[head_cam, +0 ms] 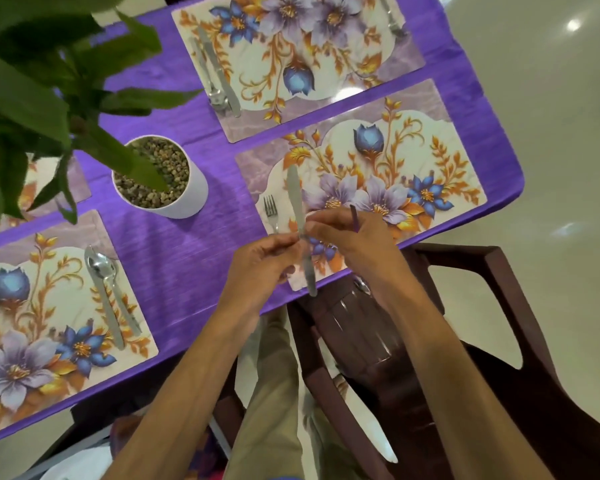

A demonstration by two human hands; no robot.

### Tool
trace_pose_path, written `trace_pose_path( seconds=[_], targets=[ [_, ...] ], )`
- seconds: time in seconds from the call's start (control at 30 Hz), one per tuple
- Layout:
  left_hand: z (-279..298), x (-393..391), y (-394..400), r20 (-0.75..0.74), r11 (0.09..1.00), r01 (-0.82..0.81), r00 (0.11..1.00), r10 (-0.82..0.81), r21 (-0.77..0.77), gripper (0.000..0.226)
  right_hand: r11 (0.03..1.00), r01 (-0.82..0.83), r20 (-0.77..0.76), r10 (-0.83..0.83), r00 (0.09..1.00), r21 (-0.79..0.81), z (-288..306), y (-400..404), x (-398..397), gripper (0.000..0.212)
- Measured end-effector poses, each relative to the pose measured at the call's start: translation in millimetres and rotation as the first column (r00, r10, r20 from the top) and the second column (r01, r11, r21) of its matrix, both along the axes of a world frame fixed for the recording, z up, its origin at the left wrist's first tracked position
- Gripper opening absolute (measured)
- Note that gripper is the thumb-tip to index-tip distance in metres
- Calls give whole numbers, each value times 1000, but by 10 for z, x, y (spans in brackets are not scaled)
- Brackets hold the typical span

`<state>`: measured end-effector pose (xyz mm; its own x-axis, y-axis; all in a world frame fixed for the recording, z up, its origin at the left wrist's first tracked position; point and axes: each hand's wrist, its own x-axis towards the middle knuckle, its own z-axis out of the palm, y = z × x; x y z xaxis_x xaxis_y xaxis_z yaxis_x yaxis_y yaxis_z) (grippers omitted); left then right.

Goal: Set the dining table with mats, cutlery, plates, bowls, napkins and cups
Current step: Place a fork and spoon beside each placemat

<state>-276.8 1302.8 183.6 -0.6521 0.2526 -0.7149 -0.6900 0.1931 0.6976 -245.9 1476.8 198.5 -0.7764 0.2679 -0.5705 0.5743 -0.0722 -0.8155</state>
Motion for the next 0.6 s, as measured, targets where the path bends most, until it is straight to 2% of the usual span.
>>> trace_pose_path(
  seconds=[0.23, 0.37, 0.6],
  targets=[
    [140, -172, 429, -4, 992, 63, 998, -63, 106, 12, 985, 171, 33, -171, 985, -2, 229, 305, 48, 11],
    [79, -351, 672, -49, 996, 58, 997, -54, 75, 15, 989, 144, 120, -145, 982, 13, 268, 592, 70, 9],
    [-110, -594, 1202, -102, 992, 29, 995, -17, 121, 11, 970, 221, 122, -208, 970, -100, 210, 982, 55, 12]
  ],
)
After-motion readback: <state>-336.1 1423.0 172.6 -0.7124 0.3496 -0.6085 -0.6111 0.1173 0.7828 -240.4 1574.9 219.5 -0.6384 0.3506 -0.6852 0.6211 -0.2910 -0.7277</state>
